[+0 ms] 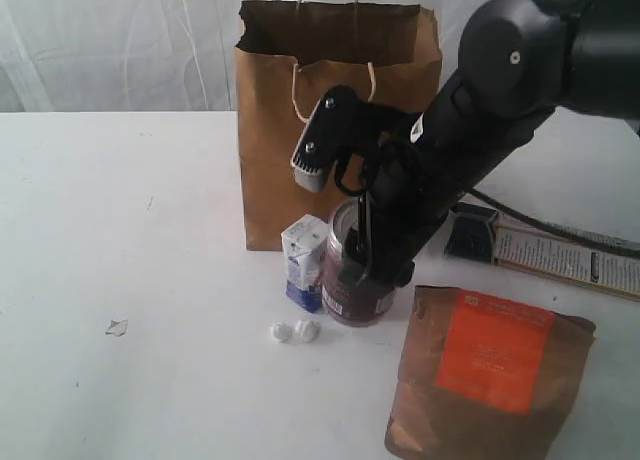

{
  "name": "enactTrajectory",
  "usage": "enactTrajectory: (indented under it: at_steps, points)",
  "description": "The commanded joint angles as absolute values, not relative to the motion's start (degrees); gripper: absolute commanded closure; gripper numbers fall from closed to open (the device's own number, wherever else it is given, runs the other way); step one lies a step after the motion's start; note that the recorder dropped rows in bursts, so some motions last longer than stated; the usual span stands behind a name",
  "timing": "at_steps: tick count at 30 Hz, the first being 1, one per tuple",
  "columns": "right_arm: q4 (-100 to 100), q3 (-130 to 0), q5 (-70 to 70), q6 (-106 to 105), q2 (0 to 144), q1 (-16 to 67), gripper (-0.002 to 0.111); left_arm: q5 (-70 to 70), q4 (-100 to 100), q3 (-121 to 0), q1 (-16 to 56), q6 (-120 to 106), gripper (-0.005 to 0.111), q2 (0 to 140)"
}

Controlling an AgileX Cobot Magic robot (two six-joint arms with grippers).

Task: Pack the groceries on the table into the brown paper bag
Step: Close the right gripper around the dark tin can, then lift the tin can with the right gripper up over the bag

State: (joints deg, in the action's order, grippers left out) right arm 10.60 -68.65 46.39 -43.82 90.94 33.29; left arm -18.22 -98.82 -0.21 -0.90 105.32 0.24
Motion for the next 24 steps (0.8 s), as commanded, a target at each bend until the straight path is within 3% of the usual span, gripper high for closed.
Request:
enactTrajectory:
  at_steps: [1, 4, 24]
  points:
    - [13.0, -70.1, 52.3, -40.3, 88.4, 33.3, 0.102, -18.6, -99.9, 0.0, -1.0, 105.1, 0.107, 0.0]
    - [23.6, -70.1, 55.6, -40.0, 86.9, 33.3, 0.108, -18.6, -99.9, 0.0, -1.0, 105.1, 0.107, 0.0]
    - [43.6, -70.2, 40.8, -28.8, 76.2, 33.3, 0.108, -18.6, -99.9, 0.0, -1.0, 105.1, 0.107, 0.0]
